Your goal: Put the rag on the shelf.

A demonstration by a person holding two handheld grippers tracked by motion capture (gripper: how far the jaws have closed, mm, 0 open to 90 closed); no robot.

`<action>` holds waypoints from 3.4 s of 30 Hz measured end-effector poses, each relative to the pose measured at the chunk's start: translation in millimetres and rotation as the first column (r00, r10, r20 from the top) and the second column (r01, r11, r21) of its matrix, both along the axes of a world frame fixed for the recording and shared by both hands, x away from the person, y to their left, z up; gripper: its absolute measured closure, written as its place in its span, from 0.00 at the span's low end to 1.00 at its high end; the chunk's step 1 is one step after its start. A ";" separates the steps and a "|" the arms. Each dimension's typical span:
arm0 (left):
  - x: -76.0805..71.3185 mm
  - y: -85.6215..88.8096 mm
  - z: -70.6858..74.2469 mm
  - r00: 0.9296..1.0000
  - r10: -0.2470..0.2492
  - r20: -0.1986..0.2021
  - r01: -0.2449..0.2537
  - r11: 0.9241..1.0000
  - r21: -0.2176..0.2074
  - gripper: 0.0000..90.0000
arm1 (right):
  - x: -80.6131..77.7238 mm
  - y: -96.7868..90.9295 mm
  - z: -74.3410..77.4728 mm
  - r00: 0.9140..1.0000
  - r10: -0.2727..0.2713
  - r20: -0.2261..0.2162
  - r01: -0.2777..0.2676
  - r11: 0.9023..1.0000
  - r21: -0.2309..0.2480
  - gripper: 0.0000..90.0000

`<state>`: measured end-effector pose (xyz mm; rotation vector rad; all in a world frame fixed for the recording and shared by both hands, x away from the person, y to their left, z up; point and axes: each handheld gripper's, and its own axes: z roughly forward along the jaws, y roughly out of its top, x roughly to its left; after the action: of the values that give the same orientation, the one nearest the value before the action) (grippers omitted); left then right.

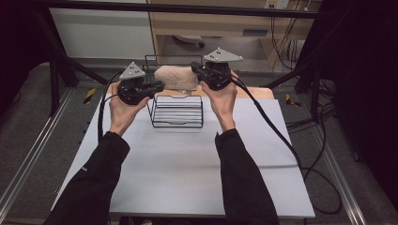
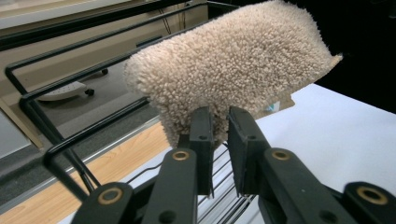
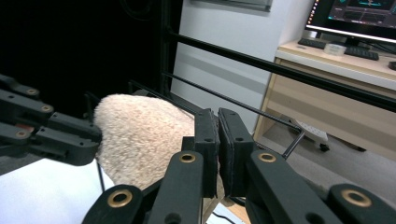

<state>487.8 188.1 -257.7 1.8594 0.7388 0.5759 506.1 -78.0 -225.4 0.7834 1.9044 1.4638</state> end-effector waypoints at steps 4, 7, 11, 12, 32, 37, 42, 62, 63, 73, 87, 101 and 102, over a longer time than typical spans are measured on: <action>-4.1 3.4 4.3 1.000 0.006 -0.005 -0.006 1.000 -0.004 0.84 | -5.5 -2.6 2.1 1.000 0.021 -0.012 -0.021 1.000 -0.010 0.95; -7.5 4.8 7.6 1.000 0.010 -0.010 -0.010 1.000 0.004 0.80 | -9.4 -3.4 2.8 0.999 0.037 -0.023 -0.037 0.999 -0.018 0.94; -10.0 6.1 10.2 1.000 0.020 -0.015 -0.020 1.000 0.007 0.76 | -14.5 -4.2 3.7 0.997 0.062 -0.035 -0.063 0.998 -0.023 0.92; -10.1 6.5 10.5 1.000 0.023 -0.014 -0.023 1.000 0.001 0.75 | -15.6 -4.0 3.6 0.997 0.068 -0.038 -0.069 0.997 -0.027 0.92; 5.0 -1.3 -0.9 0.998 0.050 -0.027 -0.050 0.999 -0.014 0.91 | -5.5 2.0 -26.0 0.991 0.072 -0.112 -0.078 0.996 -0.051 0.98; -0.1 -0.4 1.2 0.999 0.044 -0.022 -0.045 0.999 -0.015 0.88 | -9.9 0.6 -23.8 0.992 0.077 -0.101 -0.082 0.995 -0.048 0.96; -7.8 2.4 5.9 0.999 0.037 -0.011 -0.037 0.999 -0.028 0.83 | -16.9 -2.7 -20.0 0.993 0.085 -0.087 -0.090 0.995 -0.050 0.95; -23.4 24.0 4.2 0.997 0.072 -0.033 -0.072 0.997 -0.027 0.51 | -25.1 -6.9 -14.1 0.993 0.096 -0.070 -0.098 0.995 -0.024 0.90; -24.1 24.8 3.1 0.997 0.072 -0.033 -0.073 0.997 -0.026 0.50 | -25.5 -7.5 -13.6 0.993 0.097 -0.068 -0.099 0.995 -0.023 0.89; -32.7 33.5 -12.5 0.996 0.076 -0.056 -0.076 0.997 -0.011 0.36 | -35.2 -14.1 -7.8 0.991 0.112 -0.076 -0.114 0.993 -0.029 0.76; -42.5 47.2 -30.6 0.994 0.070 -0.079 -0.071 0.997 -0.012 0.27 | -44.3 -21.7 -5.8 0.992 0.103 -0.075 -0.104 0.995 -0.007 0.51; -60.8 58.5 -64.4 0.990 0.072 -0.125 -0.071 0.997 0.010 0.19 | -57.8 -54.4 -45.7 0.981 0.083 -0.176 -0.084 0.996 0.000 0.13; -62.0 59.0 -68.0 0.988 0.075 -0.132 -0.074 0.997 0.011 0.18 | -58.8 -58.4 -49.7 0.980 0.082 -0.183 -0.084 0.997 -0.002 0.11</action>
<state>425.8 247.1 -325.7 1.8959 0.8979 0.5062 447.3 -136.5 -275.2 0.8702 2.1020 1.4748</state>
